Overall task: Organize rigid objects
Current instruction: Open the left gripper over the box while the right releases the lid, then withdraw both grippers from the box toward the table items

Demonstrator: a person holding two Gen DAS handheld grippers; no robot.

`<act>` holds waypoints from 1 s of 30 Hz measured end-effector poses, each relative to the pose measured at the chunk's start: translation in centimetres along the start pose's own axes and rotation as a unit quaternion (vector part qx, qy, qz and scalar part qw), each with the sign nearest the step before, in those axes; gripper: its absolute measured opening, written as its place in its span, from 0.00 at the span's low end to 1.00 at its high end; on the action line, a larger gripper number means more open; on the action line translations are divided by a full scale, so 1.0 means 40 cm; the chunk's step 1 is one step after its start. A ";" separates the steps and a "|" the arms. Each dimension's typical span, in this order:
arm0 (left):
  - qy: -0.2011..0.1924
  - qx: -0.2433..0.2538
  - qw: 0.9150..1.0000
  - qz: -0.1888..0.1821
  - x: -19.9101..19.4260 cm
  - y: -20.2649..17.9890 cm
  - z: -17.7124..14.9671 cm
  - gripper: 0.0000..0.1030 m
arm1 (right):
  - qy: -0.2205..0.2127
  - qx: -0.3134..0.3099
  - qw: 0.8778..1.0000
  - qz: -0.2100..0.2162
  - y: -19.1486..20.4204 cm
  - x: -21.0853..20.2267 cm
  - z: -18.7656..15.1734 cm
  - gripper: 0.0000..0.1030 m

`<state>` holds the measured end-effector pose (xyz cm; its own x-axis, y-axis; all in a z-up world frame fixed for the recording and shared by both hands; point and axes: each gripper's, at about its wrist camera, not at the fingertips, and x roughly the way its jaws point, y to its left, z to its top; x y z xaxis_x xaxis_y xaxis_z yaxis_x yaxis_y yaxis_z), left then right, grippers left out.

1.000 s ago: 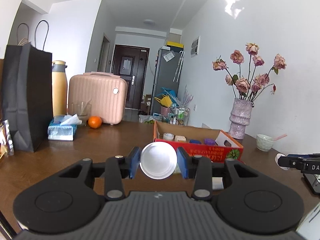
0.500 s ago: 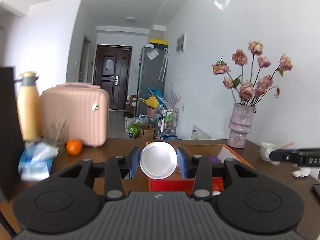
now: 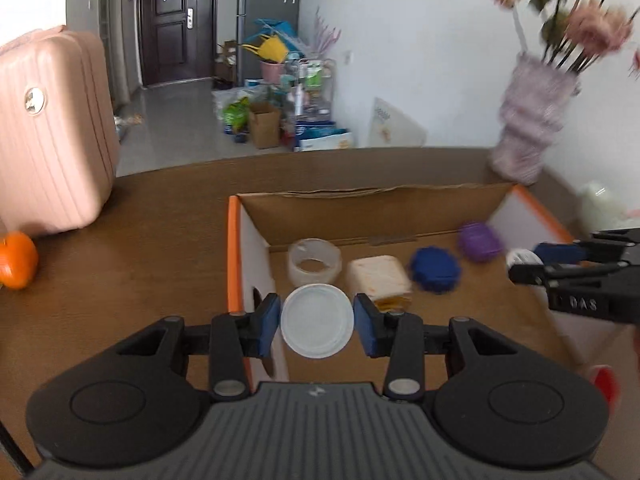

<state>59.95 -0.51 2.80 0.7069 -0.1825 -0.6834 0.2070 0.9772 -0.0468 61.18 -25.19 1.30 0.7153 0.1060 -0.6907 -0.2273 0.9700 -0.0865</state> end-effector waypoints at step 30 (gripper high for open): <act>-0.245 0.037 0.965 0.086 -0.791 -0.165 -0.292 0.90 | -0.182 -0.001 0.983 0.004 0.061 -0.675 -0.200 0.82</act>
<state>28.31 0.07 16.22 0.9665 -0.0652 -0.2481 0.0925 0.9907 0.1002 36.04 -27.44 13.99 0.9025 0.1852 -0.3889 -0.2347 0.9685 -0.0834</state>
